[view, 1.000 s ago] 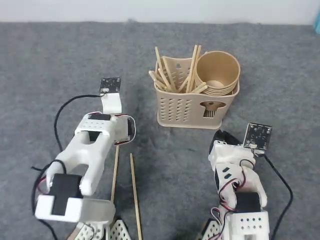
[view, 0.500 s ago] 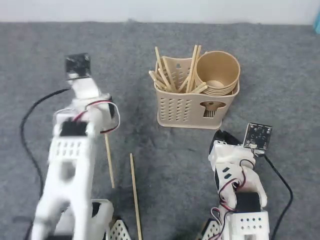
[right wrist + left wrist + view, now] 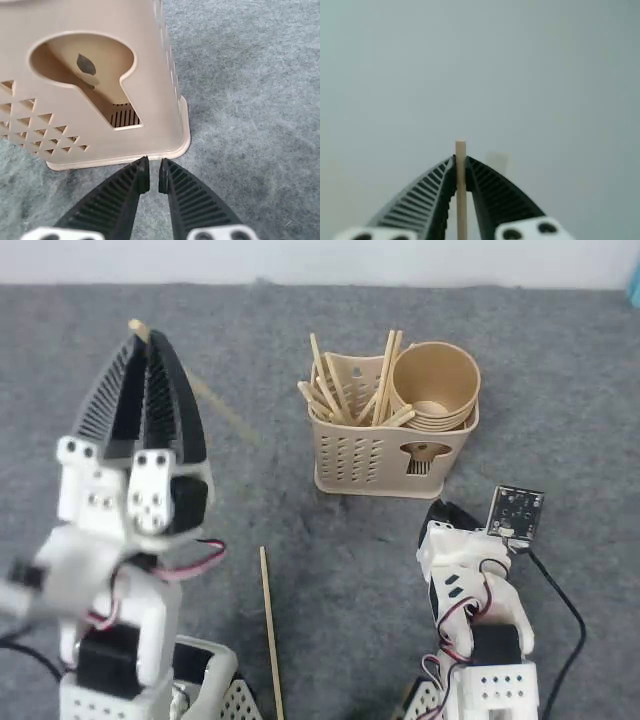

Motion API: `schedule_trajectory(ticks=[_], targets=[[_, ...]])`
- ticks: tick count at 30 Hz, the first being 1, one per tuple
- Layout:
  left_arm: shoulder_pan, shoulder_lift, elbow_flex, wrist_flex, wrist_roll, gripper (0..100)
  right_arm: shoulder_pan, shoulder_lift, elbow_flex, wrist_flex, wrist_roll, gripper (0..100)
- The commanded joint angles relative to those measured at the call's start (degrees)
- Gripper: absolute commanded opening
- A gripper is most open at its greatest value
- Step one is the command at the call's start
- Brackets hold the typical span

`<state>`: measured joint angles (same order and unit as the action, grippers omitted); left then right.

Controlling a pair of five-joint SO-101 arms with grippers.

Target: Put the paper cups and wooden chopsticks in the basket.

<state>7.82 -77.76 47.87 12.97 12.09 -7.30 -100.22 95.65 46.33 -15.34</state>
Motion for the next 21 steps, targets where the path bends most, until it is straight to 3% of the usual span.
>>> schedule_trajectory(ticks=[1, 11, 21], targets=[[5.01, 3.34, -2.07, -12.40, -0.44, 1, 0.75, -0.22, 0.97, 0.22, 1.49, 4.7], [7.30, 29.45, -17.71, -16.35, -0.26, 1, 0.75, -0.04, 0.97, 0.22, 1.49, 4.7], [7.38, 40.35, -15.78, -16.18, -0.26, 1, 0.48, 0.04, 0.97, 0.22, 3.96, 4.8]])
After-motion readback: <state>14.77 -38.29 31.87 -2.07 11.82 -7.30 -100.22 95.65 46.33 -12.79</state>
